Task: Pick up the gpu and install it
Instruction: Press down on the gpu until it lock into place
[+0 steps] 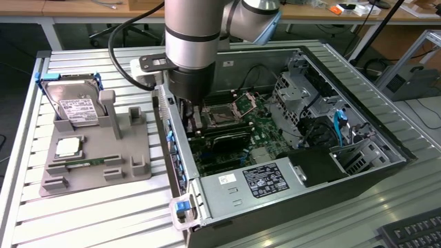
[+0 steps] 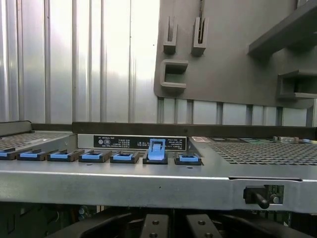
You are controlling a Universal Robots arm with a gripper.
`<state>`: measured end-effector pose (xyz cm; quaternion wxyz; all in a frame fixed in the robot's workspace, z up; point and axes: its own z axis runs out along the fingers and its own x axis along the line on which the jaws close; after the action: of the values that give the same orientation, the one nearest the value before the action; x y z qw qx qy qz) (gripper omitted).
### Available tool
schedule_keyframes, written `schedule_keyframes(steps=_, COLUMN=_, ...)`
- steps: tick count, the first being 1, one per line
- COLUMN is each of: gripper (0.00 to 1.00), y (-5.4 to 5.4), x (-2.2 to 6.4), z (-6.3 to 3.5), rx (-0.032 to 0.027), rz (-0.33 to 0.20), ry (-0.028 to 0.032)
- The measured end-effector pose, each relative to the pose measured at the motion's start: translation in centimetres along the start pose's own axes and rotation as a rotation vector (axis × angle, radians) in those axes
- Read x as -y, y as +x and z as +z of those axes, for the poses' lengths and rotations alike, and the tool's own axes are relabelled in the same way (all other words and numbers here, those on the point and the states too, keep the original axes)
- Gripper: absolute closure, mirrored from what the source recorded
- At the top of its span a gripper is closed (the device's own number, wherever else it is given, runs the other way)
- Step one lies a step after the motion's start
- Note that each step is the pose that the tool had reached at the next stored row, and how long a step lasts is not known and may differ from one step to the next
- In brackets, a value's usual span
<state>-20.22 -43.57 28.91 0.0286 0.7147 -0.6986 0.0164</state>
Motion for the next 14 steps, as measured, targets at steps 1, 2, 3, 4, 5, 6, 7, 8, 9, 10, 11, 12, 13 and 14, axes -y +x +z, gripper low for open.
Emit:
schedule_keyframes(steps=1, gripper=0.89, y=0.0, x=0.00, z=0.01, rx=-0.0001, rz=0.000, ry=0.0002)
schedule_keyframes(steps=2, gripper=0.89, y=0.0, x=0.00, z=0.06, rx=0.0001, rz=0.000, ry=0.0004)
schedule_keyframes(steps=3, gripper=0.89, y=0.0, x=0.02, z=0.11, rx=0.0002, rz=0.000, ry=0.0004)
schedule_keyframes(steps=4, gripper=0.89, y=0.0, x=0.13, z=0.14, rx=0.0000, rz=0.000, ry=-0.0002)
schedule_keyframes(steps=5, gripper=0.89, y=0.0, x=0.31, z=0.18, rx=0.0000, rz=0.000, ry=-0.0006)
schedule_keyframes(steps=6, gripper=0.89, y=0.0, x=0.58, z=0.22, rx=0.0002, rz=0.000, ry=-0.0014)
schedule_keyframes(steps=7, gripper=0.89, y=0.0, x=0.91, z=0.25, rx=0.0002, rz=0.000, ry=-0.0025)
schedule_keyframes(steps=8, gripper=0.89, y=0.0, x=1.29, z=0.28, rx=0.0002, rz=0.000, ry=-0.0041)
schedule_keyframes(steps=9, gripper=0.89, y=0.0, x=1.79, z=0.31, rx=0.0004, rz=0.000, ry=-0.0063)
schedule_keyframes(steps=10, gripper=0.89, y=0.0, x=2.25, z=0.33, rx=0.0003, rz=-0.001, ry=-0.0087)
schedule_keyframes(steps=11, gripper=0.89, y=0.0, x=2.70, z=0.37, rx=0.0005, rz=-0.001, ry=-0.0113)
schedule_keyframes(steps=12, gripper=0.89, y=0.1, x=3.24, z=0.40, rx=0.0005, rz=-0.001, ry=-0.0152)
schedule_keyframes(steps=13, gripper=0.89, y=0.1, x=4.06, z=0.47, rx=0.0006, rz=-0.002, ry=-0.0212)
schedule_keyframes(steps=14, gripper=0.89, y=0.1, x=4.73, z=0.54, rx=0.0007, rz=-0.002, ry=-0.0262)
